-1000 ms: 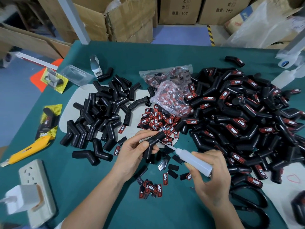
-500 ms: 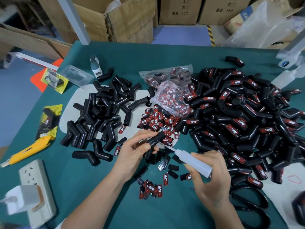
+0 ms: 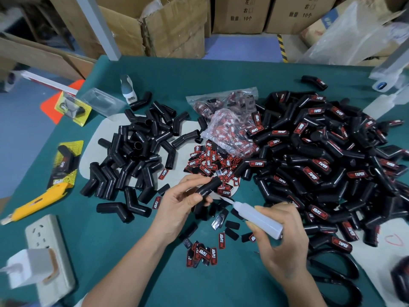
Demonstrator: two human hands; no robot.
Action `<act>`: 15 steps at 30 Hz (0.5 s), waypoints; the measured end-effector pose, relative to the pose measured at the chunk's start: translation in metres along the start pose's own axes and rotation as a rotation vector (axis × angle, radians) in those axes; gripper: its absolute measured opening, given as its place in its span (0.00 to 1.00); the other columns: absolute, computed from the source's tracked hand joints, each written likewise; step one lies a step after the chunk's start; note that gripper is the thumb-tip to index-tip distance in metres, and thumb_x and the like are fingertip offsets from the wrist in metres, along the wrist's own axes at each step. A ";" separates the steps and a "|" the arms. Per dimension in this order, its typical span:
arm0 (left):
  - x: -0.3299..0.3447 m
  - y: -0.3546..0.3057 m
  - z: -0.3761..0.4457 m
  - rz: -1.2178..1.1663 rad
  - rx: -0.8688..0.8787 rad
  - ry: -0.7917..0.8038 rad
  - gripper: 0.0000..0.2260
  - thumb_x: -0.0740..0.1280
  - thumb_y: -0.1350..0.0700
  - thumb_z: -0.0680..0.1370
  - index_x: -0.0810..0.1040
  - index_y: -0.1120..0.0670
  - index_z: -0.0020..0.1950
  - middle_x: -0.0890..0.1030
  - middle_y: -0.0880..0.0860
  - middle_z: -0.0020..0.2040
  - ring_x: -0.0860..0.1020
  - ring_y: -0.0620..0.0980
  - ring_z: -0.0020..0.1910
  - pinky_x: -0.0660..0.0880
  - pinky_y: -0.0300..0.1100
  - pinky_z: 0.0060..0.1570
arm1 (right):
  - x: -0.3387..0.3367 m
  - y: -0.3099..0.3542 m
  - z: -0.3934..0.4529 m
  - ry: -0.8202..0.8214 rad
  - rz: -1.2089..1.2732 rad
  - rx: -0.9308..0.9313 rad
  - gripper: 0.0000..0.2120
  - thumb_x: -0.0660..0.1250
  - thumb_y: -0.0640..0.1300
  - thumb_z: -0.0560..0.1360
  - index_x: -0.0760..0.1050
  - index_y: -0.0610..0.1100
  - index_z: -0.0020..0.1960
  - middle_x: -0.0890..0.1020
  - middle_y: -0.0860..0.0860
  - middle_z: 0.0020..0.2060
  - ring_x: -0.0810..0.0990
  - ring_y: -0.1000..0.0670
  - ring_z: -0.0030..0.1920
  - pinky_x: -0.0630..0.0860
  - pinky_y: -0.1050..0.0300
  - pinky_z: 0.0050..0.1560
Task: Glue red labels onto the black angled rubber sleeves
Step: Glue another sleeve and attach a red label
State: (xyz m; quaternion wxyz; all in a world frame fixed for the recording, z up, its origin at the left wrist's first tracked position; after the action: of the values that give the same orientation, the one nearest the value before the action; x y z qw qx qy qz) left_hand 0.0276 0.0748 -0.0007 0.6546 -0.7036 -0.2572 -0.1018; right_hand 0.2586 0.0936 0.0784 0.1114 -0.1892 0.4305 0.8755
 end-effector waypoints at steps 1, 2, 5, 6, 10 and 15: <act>-0.001 0.000 0.000 0.001 -0.001 0.003 0.25 0.83 0.46 0.69 0.87 0.57 0.61 0.80 0.52 0.61 0.83 0.54 0.43 0.80 0.44 0.51 | 0.000 0.000 0.000 -0.001 -0.001 -0.001 0.13 0.65 0.56 0.84 0.75 0.46 0.58 0.79 0.50 0.47 0.73 0.67 0.55 0.71 0.72 0.52; -0.001 0.000 0.000 0.004 -0.003 0.006 0.24 0.83 0.46 0.70 0.87 0.57 0.61 0.80 0.52 0.61 0.83 0.54 0.44 0.80 0.44 0.52 | -0.001 -0.001 0.001 -0.006 -0.006 0.004 0.13 0.65 0.56 0.84 0.75 0.46 0.58 0.80 0.47 0.46 0.73 0.67 0.55 0.71 0.72 0.52; -0.002 0.001 0.000 0.020 -0.003 0.019 0.24 0.82 0.46 0.71 0.87 0.56 0.62 0.80 0.52 0.62 0.83 0.54 0.44 0.79 0.44 0.53 | -0.004 -0.004 0.002 -0.027 -0.020 0.026 0.13 0.65 0.56 0.84 0.75 0.46 0.58 0.81 0.43 0.44 0.73 0.67 0.56 0.71 0.72 0.52; -0.002 0.002 0.000 0.027 -0.002 0.022 0.24 0.82 0.46 0.71 0.87 0.56 0.62 0.80 0.52 0.62 0.83 0.54 0.44 0.79 0.44 0.53 | -0.003 -0.004 0.001 -0.026 -0.022 0.023 0.13 0.65 0.56 0.84 0.75 0.46 0.58 0.81 0.43 0.44 0.73 0.68 0.56 0.71 0.72 0.52; -0.003 0.002 0.000 0.041 0.001 0.018 0.24 0.82 0.46 0.71 0.86 0.56 0.62 0.79 0.52 0.63 0.83 0.54 0.45 0.79 0.44 0.54 | -0.002 -0.002 -0.001 -0.015 -0.027 0.005 0.12 0.66 0.55 0.83 0.75 0.46 0.58 0.80 0.46 0.45 0.73 0.68 0.56 0.71 0.73 0.53; -0.003 0.002 0.001 0.056 0.004 0.017 0.23 0.83 0.47 0.70 0.87 0.55 0.62 0.80 0.51 0.63 0.84 0.54 0.45 0.79 0.43 0.54 | -0.004 -0.006 -0.002 -0.027 -0.040 0.022 0.11 0.70 0.50 0.79 0.75 0.46 0.58 0.81 0.44 0.44 0.73 0.67 0.55 0.71 0.72 0.52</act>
State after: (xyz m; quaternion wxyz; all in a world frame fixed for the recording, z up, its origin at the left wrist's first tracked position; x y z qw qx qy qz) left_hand 0.0259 0.0748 -0.0044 0.6608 -0.7083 -0.2319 -0.0889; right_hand 0.2647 0.0961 0.0745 0.1368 -0.1849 0.4347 0.8707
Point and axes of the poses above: each hand's wrist, its own z-axis towards the middle knuckle, its own x-axis out of the palm, y = z × x, the point moved 8 cm from there along z, towards the middle knuckle
